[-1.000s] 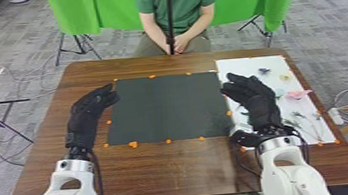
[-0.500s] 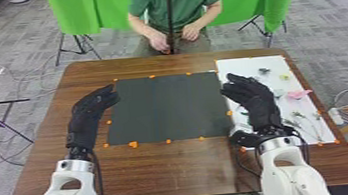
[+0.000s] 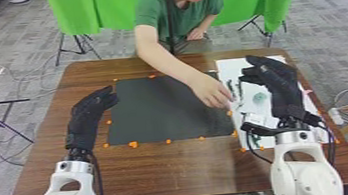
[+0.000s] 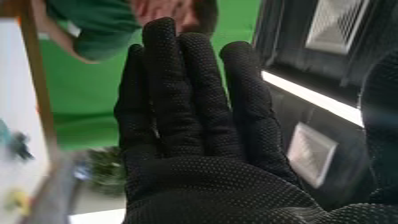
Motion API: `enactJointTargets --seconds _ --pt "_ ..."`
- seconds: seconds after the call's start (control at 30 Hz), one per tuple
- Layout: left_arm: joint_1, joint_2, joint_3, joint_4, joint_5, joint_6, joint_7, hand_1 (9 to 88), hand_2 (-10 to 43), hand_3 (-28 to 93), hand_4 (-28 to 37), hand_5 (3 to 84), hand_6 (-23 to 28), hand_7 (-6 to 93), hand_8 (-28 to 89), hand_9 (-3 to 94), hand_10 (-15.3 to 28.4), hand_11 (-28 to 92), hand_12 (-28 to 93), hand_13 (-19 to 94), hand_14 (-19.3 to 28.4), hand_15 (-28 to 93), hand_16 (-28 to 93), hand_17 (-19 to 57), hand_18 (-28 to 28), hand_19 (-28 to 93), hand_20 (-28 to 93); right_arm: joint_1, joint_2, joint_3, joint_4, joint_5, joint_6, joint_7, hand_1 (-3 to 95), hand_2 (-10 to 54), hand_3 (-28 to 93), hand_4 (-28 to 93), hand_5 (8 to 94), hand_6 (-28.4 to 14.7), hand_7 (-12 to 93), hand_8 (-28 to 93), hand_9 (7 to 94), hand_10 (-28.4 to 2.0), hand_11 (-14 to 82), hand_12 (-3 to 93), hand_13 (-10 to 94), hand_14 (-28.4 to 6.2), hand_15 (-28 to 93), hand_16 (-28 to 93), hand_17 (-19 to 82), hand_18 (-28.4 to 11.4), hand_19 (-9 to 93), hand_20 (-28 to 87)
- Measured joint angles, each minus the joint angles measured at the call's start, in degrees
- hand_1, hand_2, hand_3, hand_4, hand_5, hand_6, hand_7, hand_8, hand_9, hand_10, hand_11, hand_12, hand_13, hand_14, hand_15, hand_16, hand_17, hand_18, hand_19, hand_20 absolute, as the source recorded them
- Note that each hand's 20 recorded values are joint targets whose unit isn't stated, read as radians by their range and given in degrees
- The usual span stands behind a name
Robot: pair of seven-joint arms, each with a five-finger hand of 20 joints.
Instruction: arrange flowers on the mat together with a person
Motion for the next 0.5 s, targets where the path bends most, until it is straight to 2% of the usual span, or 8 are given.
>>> enactJointTargets --seconds 0.5 --pt "0.01 0.09 0.09 0.01 -0.26 0.06 0.03 30.6 -5.0 63 -18.1 47.8 5.7 15.5 -5 46.3 13.7 21 14 36 19.0 25 2 1.5 15.9 17 18 -0.57 -0.01 0.14 -0.37 -1.86 -0.46 -1.27 18.5 -9.5 71 -19 55.8 -1.3 17 -9 61.7 -15.3 15.2 20.7 58 -13.9 22 26 25 -15.8 42 42"
